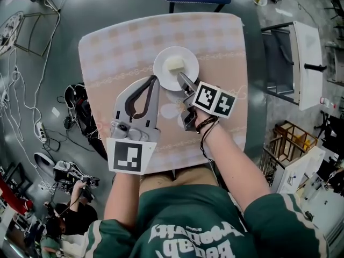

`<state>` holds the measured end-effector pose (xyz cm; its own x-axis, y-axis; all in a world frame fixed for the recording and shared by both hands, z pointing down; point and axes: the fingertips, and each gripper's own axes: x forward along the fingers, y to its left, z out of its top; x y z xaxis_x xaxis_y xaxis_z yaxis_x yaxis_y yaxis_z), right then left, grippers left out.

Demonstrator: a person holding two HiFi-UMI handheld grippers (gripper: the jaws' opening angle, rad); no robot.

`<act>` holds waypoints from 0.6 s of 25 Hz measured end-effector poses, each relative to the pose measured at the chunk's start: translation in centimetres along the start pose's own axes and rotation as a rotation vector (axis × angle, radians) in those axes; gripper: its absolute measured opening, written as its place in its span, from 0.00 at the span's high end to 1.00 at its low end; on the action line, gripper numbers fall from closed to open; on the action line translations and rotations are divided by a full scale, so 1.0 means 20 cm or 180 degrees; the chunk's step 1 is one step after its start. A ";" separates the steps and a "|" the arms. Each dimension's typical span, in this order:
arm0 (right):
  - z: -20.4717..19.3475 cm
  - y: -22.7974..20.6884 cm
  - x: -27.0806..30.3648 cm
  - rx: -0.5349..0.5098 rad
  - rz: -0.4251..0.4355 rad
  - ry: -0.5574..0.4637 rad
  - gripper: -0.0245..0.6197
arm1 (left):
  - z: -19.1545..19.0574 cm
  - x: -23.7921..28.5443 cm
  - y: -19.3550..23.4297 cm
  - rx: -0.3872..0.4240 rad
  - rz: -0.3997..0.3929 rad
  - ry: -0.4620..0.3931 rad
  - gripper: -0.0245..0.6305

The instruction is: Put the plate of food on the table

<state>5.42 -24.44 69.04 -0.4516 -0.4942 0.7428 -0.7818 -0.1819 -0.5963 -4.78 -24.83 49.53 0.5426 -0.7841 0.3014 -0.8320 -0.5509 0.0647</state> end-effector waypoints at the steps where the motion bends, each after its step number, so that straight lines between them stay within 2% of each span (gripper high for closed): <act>1: 0.00 -0.02 -0.01 -0.0001 -0.0036 -0.0018 0.61 | 0.00 0.00 0.00 -0.0005 0.0000 -0.0006 0.95; 7: 0.01 -0.10 -0.08 0.0042 -0.0116 -0.0108 0.60 | 0.00 0.02 -0.03 -0.0012 -0.0008 -0.0007 0.95; 15: 0.00 -0.08 -0.10 0.0022 0.0006 -0.0106 0.60 | 0.00 0.03 -0.06 -0.0038 0.0004 -0.0012 0.95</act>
<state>7.50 -23.11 68.44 -0.4383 -0.5225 0.7313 -0.7780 -0.1868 -0.5998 -3.40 -24.67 49.64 0.5418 -0.7860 0.2978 -0.8341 -0.5464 0.0756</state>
